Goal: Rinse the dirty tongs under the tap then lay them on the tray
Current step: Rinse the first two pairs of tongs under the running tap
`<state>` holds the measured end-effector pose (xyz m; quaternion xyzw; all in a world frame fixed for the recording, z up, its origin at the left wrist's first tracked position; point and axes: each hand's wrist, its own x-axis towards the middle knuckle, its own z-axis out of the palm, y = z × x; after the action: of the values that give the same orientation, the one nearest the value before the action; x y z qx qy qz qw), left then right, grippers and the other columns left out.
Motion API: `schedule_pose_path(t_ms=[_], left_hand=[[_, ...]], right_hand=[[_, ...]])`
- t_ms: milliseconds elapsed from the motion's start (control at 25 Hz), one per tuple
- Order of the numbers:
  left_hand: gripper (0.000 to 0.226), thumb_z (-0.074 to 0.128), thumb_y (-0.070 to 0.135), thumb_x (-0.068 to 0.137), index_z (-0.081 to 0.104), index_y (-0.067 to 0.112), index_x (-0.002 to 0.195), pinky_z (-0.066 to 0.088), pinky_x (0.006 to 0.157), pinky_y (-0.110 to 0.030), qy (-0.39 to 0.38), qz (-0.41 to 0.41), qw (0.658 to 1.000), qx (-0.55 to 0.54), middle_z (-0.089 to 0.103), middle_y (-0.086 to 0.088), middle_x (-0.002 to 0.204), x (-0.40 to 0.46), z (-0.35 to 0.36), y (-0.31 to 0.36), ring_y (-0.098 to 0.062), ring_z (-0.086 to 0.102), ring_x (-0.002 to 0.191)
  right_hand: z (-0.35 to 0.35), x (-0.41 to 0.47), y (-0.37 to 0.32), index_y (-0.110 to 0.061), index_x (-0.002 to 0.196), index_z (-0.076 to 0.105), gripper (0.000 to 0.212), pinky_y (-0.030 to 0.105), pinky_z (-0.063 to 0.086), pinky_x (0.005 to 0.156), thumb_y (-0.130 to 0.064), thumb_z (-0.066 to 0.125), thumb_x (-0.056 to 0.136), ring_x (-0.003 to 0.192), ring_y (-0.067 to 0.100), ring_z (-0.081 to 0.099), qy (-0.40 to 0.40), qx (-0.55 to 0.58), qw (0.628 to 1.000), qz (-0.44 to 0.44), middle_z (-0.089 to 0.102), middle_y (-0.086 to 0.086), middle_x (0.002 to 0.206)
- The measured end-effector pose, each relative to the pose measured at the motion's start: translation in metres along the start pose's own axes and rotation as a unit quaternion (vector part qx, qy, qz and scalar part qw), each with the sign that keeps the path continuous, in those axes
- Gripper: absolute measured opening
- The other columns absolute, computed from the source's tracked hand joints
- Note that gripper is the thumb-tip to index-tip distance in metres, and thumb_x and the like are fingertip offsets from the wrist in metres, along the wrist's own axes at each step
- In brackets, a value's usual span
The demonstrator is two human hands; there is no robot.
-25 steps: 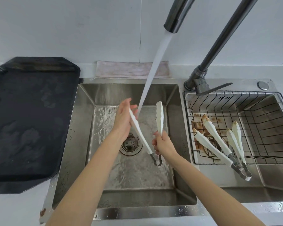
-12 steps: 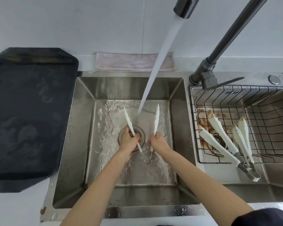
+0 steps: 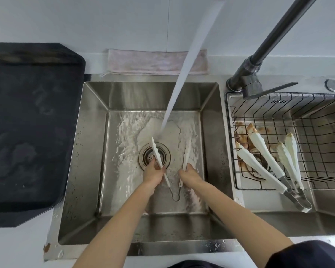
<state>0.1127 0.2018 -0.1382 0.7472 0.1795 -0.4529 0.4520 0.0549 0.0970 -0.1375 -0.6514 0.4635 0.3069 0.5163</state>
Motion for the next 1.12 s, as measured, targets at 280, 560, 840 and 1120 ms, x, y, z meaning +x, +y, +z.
schedule_pose_path(t_ms=[280, 560, 840, 1120], left_hand=[[0.046, 0.045, 0.003, 0.093, 0.039, 0.011, 0.138, 0.050, 0.085, -0.036, -0.027, -0.030, 0.999, -0.031, 0.055, -0.014, 0.125, -0.006, -0.007, -0.002, -0.023, 0.055, 0.103], [0.046, 0.039, 0.013, 0.096, 0.036, 0.010, 0.142, 0.040, 0.103, -0.032, 0.009, 0.071, 0.982, 0.176, 0.045, -0.011, 0.143, -0.023, -0.015, 0.016, -0.027, 0.048, 0.127], [0.043, 0.040, 0.015, 0.094, 0.042, 0.004, 0.136, 0.045, 0.084, -0.030, 0.008, 0.173, 0.880, 0.441, 0.049, -0.019, 0.139, -0.065, -0.012, 0.056, -0.032, 0.048, 0.126], [0.050, 0.039, 0.020, 0.096, 0.030, 0.007, 0.144, 0.031, 0.109, -0.033, 0.042, 0.256, 0.816, 0.516, 0.036, -0.016, 0.149, -0.125, 0.013, 0.095, -0.029, 0.038, 0.136]], right_hand=[[-0.001, -0.007, -0.001, -0.012, 0.151, 0.011, 0.064, 0.037, 0.033, 0.113, -0.027, 0.038, 0.095, 0.137, 0.028, 0.036, -0.029, -0.029, 0.999, 0.013, 0.032, 0.008, 0.153], [-0.007, -0.025, -0.017, -0.008, 0.148, 0.020, 0.060, 0.035, 0.038, 0.104, -0.026, 0.039, 0.094, 0.131, 0.034, 0.042, -0.017, -0.161, 0.985, -0.051, 0.036, 0.016, 0.147], [-0.040, -0.074, -0.029, -0.007, 0.141, 0.034, 0.054, 0.044, 0.037, 0.107, -0.029, 0.043, 0.092, 0.133, 0.032, 0.038, 0.062, -0.312, 0.931, -0.178, 0.041, 0.015, 0.144], [-0.114, -0.129, -0.017, -0.013, 0.146, 0.032, 0.058, 0.044, 0.038, 0.108, -0.027, 0.046, 0.091, 0.131, 0.031, 0.044, 0.124, -0.267, 0.910, -0.291, 0.043, 0.014, 0.147]])
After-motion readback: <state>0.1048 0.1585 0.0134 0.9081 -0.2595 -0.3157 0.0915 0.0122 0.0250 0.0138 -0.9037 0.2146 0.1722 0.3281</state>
